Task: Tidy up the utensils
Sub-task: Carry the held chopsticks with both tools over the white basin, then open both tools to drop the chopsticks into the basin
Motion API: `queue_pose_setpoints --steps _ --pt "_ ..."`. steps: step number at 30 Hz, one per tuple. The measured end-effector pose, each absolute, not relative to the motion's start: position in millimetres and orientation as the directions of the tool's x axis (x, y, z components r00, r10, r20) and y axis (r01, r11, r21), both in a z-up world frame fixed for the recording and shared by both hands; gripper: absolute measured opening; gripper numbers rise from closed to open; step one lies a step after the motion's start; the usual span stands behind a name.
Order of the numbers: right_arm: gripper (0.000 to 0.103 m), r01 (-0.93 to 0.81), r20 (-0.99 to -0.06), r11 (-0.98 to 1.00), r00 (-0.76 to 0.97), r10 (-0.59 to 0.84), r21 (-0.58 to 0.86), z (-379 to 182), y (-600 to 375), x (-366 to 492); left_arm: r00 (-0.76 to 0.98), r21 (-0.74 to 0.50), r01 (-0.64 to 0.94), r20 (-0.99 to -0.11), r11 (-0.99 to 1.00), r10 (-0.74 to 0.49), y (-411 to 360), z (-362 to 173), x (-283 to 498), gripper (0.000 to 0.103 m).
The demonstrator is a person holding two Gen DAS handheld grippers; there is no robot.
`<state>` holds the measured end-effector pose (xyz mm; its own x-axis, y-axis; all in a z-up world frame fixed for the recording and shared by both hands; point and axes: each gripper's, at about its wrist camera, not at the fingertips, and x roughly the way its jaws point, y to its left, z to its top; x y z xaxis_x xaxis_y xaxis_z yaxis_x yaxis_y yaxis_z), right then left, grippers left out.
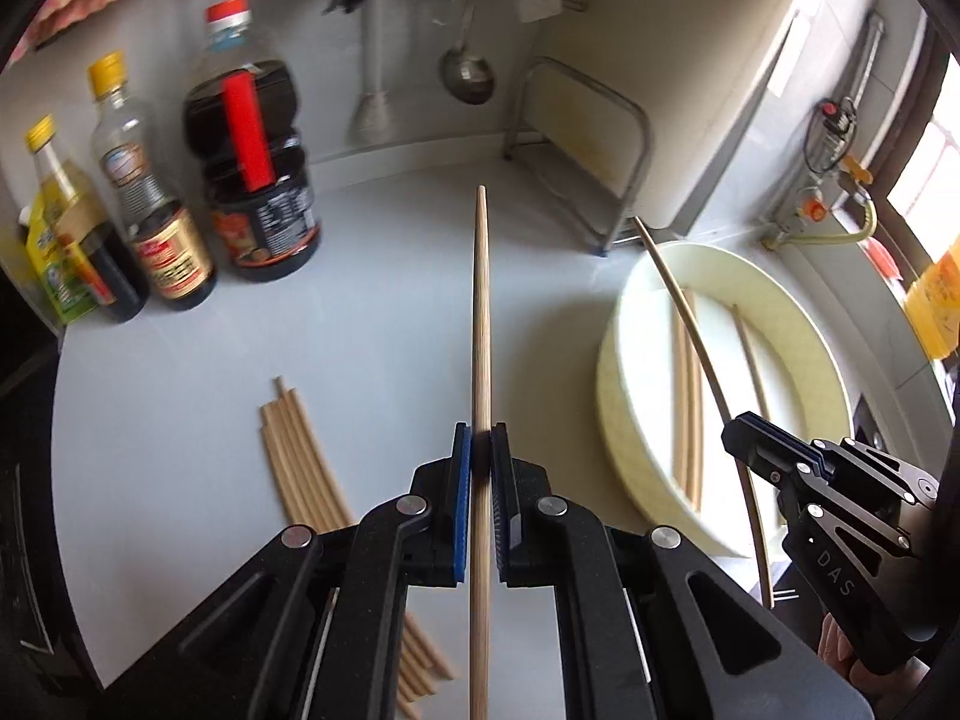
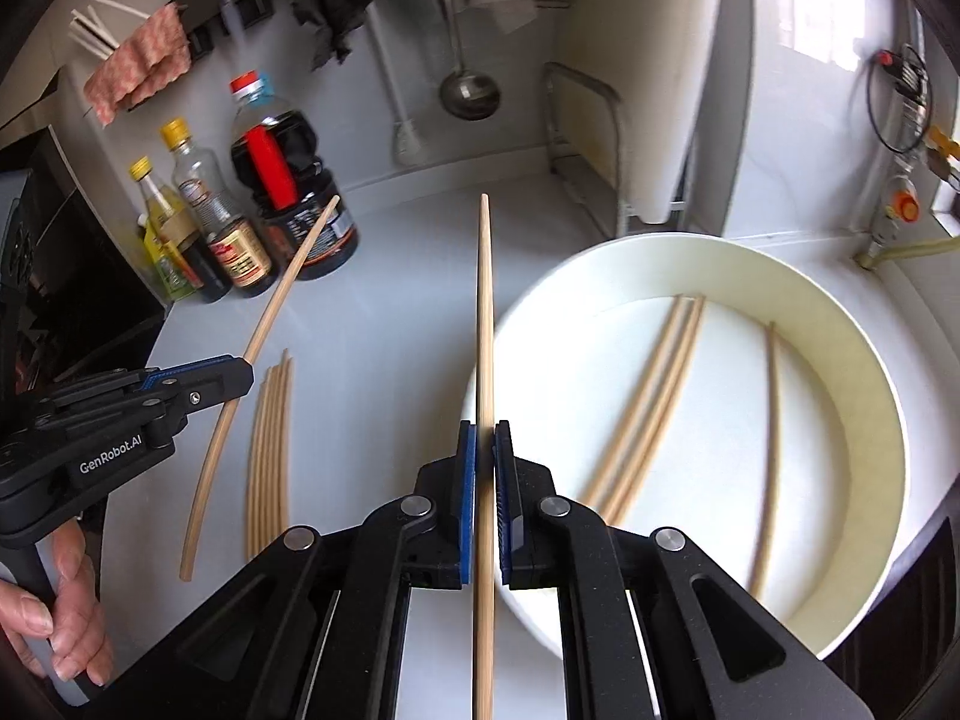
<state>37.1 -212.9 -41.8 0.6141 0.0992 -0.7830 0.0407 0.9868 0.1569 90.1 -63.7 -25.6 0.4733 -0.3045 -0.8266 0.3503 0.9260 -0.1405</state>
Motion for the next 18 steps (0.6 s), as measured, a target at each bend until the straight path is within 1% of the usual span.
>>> queue_pose_setpoints --steps 6,8,13,18 --pt "0.006 0.229 -0.791 0.959 0.612 -0.009 0.167 -45 -289 20 0.400 -0.161 0.533 -0.817 0.831 -0.415 -158 -21 97 0.007" --pt "0.006 0.274 -0.799 0.946 0.601 -0.026 0.175 -49 -309 17 0.366 -0.164 0.576 -0.824 0.801 -0.432 -186 -24 100 0.007" --pt "0.006 0.351 -0.821 0.914 0.570 -0.036 0.204 -67 -338 20 0.280 -0.172 0.633 -0.858 0.755 -0.430 -238 -44 107 0.007" --pt "0.006 0.375 -0.849 0.902 0.528 -0.019 0.213 -88 -352 33 0.238 -0.167 0.642 -0.884 0.748 -0.401 -265 -66 118 0.007"
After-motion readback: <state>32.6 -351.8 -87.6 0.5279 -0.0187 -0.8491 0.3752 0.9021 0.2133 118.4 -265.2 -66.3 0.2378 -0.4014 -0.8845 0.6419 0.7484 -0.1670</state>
